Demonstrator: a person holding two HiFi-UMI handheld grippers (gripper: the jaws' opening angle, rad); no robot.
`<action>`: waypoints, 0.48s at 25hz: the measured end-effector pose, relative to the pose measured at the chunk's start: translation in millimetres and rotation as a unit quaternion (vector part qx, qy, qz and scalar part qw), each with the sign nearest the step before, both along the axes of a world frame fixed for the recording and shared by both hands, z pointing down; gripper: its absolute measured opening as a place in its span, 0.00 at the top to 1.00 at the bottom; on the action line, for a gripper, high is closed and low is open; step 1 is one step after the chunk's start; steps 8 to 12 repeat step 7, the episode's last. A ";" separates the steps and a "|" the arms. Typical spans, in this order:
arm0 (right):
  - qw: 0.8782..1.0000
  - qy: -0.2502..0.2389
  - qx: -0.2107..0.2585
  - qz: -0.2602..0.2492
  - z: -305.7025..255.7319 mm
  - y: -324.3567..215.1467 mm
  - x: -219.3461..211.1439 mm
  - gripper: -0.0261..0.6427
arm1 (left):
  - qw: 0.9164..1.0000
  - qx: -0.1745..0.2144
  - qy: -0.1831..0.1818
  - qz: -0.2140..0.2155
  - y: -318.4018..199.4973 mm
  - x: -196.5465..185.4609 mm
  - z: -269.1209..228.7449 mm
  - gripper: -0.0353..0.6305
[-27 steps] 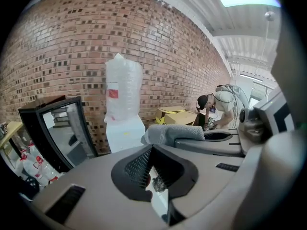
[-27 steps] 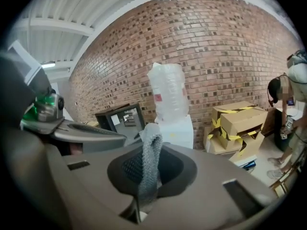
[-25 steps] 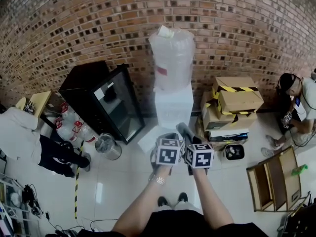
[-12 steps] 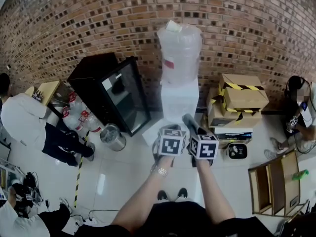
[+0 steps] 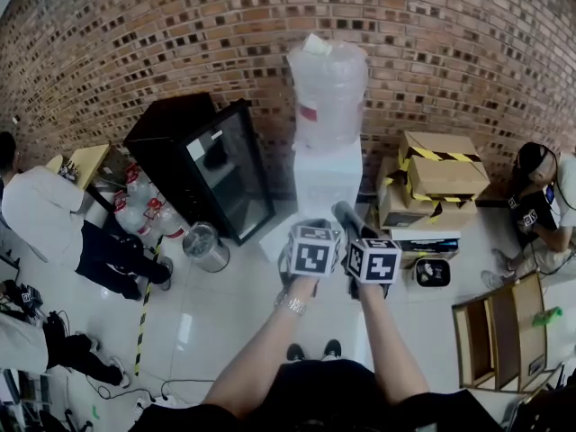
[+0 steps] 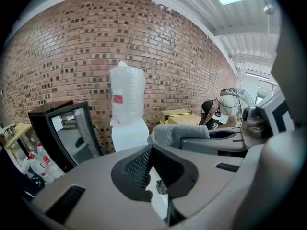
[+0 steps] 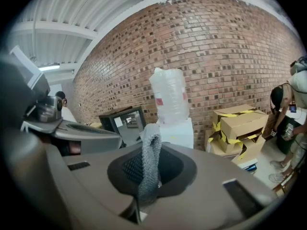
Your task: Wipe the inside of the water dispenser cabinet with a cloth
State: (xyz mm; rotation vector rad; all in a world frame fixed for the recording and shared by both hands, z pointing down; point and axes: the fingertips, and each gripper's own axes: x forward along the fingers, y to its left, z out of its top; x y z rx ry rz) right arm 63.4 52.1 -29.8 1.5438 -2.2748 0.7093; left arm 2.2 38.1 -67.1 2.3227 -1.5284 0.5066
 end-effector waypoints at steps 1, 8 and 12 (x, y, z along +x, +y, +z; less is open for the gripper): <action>1.000 -0.001 0.000 0.000 -1.1 -1.0 -0.8 0.93 | 1.000 0.000 0.000 0.000 -0.8 -0.5 -1.1 0.94; 1.000 -0.006 0.002 -0.004 -5.0 -3.8 -4.6 0.93 | 1.000 0.002 0.002 -0.001 -4.9 -2.8 -4.4 0.94; 1.000 -0.006 0.002 -0.004 -5.0 -3.8 -4.6 0.93 | 1.000 0.002 0.002 -0.001 -4.9 -2.8 -4.4 0.94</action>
